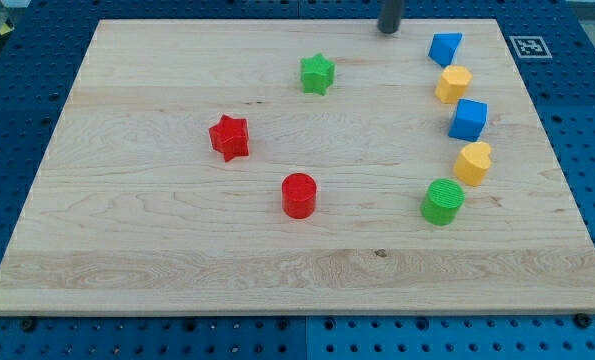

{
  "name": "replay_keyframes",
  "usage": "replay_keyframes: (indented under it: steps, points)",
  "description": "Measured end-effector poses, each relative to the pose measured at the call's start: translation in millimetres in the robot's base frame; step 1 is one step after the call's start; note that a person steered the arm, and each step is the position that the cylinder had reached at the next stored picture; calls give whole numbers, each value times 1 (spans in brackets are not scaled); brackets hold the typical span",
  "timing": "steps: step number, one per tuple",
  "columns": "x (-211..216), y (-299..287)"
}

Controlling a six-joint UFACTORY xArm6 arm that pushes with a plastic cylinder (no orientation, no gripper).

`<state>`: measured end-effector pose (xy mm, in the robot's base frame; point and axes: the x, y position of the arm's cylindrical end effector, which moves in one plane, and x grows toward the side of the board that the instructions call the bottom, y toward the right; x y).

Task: Slide green circle a bit down

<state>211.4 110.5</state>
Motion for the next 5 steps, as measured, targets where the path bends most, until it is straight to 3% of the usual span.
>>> replay_keyframes:
  steps: [1, 4, 5]
  points:
    - [21, -9]
    - [146, -13]
    - [146, -13]
